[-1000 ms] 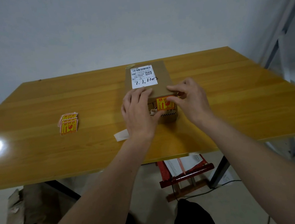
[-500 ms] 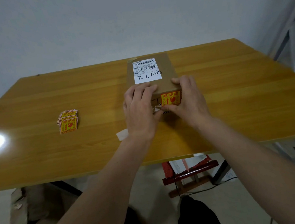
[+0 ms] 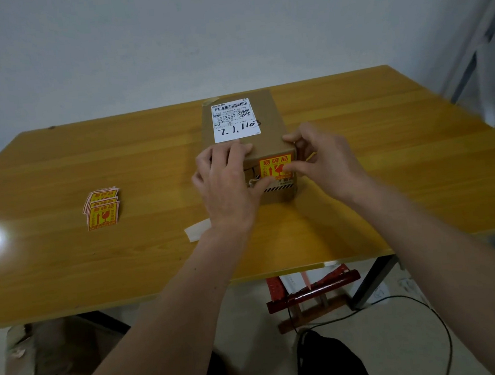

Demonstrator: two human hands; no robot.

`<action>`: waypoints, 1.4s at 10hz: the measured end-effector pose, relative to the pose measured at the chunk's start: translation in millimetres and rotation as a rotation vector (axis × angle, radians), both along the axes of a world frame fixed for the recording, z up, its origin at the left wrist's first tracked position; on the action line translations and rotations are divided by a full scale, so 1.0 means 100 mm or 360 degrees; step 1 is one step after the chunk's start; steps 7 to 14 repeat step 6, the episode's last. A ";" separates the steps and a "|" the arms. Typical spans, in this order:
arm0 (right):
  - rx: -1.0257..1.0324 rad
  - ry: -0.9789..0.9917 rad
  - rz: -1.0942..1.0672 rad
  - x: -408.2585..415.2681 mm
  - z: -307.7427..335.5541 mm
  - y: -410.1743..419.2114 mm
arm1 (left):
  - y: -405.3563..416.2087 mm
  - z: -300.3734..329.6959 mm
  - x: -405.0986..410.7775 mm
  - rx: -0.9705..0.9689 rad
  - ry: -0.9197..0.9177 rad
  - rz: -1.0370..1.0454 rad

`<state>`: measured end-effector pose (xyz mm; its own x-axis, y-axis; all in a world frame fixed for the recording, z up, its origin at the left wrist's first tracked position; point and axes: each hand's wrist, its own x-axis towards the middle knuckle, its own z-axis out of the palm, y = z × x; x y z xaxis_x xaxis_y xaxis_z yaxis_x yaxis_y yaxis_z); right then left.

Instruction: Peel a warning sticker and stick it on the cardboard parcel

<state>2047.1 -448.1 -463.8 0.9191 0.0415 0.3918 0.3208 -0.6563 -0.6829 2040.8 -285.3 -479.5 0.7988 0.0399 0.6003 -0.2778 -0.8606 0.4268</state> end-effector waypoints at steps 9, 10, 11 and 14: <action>-0.0119 0.0205 -0.0432 -0.19 -0.02 0.21 | 0.06 0.23 -0.12 0.0291 0.0376 -0.0171; -0.0119 0.0205 -0.0432 -0.19 -0.02 0.21 | 0.06 0.23 -0.12 0.0291 0.0376 -0.0171; -0.0119 0.0205 -0.0432 -0.19 -0.02 0.21 | 0.06 0.23 -0.12 0.0291 0.0376 -0.0171; -0.0119 0.0205 -0.0432 -0.19 -0.02 0.21 | 0.06 0.23 -0.12 0.0291 0.0376 -0.0171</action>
